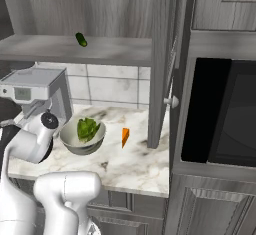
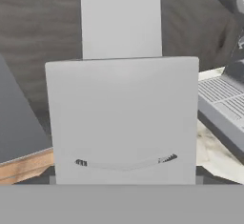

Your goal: Pick the cheese from the fridge and the cheese grater from the cabinet and place them next to the salad bowl.

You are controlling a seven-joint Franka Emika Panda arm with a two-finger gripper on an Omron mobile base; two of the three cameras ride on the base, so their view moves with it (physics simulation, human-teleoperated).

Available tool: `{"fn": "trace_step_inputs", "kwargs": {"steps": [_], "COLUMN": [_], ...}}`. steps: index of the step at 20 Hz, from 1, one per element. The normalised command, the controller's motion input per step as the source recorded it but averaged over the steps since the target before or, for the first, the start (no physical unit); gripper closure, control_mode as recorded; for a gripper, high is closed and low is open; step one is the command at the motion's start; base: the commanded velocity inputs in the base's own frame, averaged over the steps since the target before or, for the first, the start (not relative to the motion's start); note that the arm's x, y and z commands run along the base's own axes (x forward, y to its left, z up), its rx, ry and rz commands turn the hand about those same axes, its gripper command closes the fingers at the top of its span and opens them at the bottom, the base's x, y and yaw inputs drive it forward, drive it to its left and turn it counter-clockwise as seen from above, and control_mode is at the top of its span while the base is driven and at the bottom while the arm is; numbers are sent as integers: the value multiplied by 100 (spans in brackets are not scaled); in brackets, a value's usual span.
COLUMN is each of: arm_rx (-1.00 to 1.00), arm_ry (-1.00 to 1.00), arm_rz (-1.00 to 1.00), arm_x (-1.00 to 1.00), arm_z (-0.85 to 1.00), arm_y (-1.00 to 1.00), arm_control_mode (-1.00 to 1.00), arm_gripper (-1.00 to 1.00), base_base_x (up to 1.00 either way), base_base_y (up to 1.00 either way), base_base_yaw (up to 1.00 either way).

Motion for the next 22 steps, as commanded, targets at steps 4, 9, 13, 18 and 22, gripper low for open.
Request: {"fn": "trace_step_inputs", "kwargs": {"steps": [4,9,13,18,22], "arm_rx": [2,0,0,0,2], "arm_ry": [-3,-2,-4,-8,-8], "arm_rz": [0,-2,-9,-17,-41], "arm_x": [25,34,34,28,9], "arm_z": [-61,-64,-61,-58,-42], "arm_y": [-20,-18,-13,-12,-5], "arm_control_mode": [-100,-100,-100,-100,-100], "arm_gripper": [100,100,100,100,100], "base_base_x": [0,0,0,0,0], "base_base_y": [0,0,0,0,0], "base_base_yaw": [0,0,0,0,0]}}
